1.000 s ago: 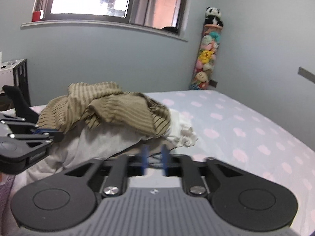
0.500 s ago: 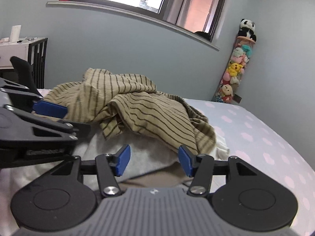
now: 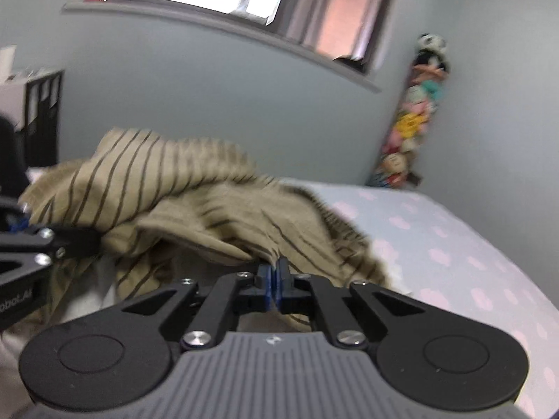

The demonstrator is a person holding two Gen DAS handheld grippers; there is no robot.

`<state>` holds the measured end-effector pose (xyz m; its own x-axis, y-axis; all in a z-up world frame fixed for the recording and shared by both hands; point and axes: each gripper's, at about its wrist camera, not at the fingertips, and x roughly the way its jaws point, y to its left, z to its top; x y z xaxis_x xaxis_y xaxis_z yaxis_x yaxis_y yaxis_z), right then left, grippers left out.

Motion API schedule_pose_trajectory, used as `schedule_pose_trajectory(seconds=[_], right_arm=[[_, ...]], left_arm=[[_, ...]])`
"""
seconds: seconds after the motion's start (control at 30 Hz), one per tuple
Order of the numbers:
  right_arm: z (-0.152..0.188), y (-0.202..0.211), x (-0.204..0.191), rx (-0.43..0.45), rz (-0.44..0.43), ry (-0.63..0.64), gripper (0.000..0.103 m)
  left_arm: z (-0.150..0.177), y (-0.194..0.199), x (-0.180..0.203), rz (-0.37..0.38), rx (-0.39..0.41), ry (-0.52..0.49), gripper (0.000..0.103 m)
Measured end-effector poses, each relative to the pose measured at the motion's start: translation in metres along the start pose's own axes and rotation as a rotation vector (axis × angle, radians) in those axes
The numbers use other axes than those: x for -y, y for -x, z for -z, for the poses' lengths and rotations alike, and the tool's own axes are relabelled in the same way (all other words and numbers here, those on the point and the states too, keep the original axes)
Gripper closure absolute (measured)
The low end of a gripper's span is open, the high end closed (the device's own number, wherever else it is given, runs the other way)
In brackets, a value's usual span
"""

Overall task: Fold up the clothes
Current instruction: 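Grasp the olive striped trousers with the left gripper while the right gripper grasps them too, then lift the striped trousers off the pile with both grippers and carry them aside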

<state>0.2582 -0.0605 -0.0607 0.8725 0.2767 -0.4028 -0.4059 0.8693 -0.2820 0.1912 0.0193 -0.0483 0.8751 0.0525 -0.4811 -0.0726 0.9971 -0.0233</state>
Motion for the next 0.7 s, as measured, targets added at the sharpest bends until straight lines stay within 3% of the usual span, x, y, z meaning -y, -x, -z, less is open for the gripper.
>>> schedule_pose_trajectory(seconds=[0.23, 0.47, 0.7], right_arm=[[0.001, 0.062, 0.024, 0.057, 0.123, -0.070, 0.101], [0.030, 0.158, 0.039, 0.068, 0.206, -0.114, 0.101], [0.089, 0.262, 0.062, -0.019, 0.342, -0.187, 0.101]], left_arm=[[0.002, 0.050, 0.017, 0.128, 0.084, -0.030, 0.103], [0.012, 0.116, 0.038, 0.308, 0.087, -0.027, 0.103], [0.029, 0.165, 0.054, 0.513, -0.015, -0.020, 0.103]])
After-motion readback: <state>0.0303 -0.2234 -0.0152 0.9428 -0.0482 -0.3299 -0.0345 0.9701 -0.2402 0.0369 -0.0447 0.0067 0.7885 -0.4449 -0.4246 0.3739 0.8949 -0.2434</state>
